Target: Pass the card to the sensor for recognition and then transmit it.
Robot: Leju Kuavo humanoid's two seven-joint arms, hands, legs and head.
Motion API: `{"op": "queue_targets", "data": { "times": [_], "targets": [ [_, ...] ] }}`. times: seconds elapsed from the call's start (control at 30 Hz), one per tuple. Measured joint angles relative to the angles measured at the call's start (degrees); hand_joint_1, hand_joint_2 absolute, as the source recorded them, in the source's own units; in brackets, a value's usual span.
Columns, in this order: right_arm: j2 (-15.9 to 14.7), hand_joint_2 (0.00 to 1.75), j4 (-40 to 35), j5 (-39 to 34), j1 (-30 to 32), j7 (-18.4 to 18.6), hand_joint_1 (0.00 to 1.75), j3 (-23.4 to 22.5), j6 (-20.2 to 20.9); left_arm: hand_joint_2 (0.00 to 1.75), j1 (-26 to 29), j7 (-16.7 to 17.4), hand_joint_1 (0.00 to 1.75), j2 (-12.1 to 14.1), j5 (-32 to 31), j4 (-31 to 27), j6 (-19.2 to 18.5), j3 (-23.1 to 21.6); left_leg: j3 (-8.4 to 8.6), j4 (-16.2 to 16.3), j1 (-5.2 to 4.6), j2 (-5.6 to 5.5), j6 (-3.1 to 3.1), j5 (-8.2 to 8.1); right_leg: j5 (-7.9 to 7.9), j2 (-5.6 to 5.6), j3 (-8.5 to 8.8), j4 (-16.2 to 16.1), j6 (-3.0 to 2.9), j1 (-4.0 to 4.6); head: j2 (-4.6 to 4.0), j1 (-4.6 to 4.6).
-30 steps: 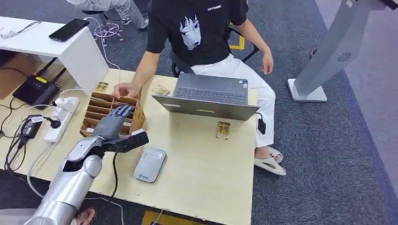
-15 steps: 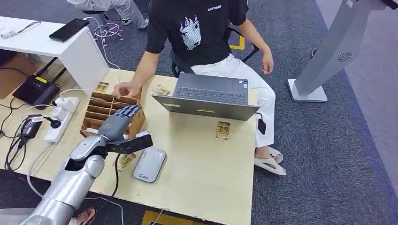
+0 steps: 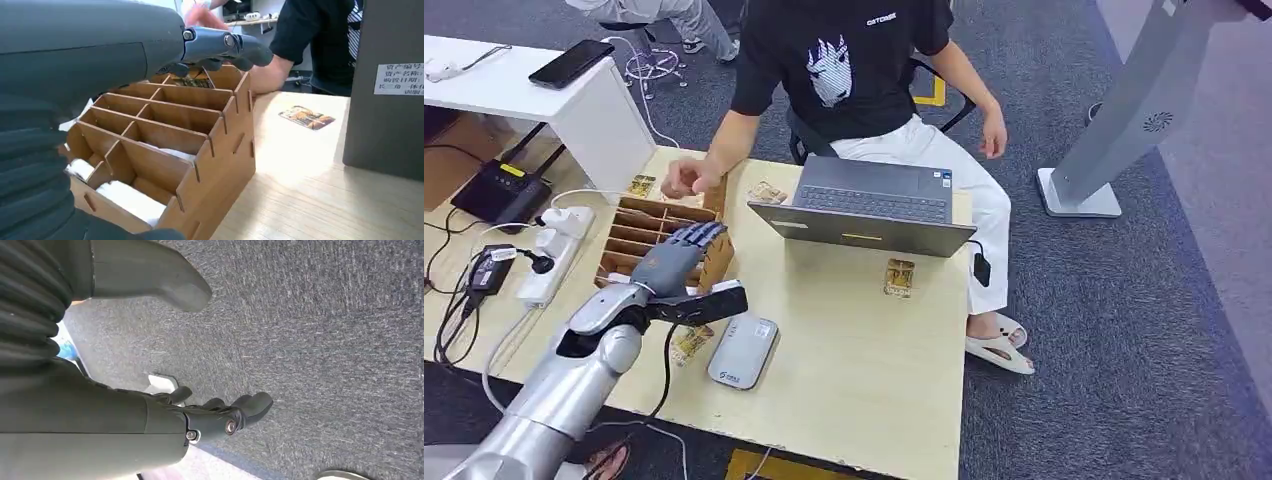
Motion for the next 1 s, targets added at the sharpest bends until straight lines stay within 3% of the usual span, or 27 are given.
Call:
{"op": "queue_targets", "data": {
  "times": [0.57, 1.0],
  "targets": [
    [0.0, 1.75, 0.0, -0.83, 0.21, 0.48, 0.0, -1.18, -0.17, 1.75, 0.34, 4.2, 0.0, 5.46, 2.36, -9.22, 0.22, -0.48, -0.01, -0.01, 0.0, 0.0, 0.0, 0.0, -0.01, -0.01, -0.01, 0.0, -0.01, 0.0, 0.02, 0.0],
    [0.02, 1.75, 0.0, -0.96, 0.21, 0.42, 0.0, -1.64, -0.26, 1.75, 1.43, 5.31, 0.0, 6.88, 1.27, -12.61, 0.48, -0.68, -0.02, -0.01, 0.0, 0.01, 0.0, 0.0, -0.01, -0.01, -0.01, 0.0, -0.01, 0.0, 0.02, 0.0]
  ]
}}
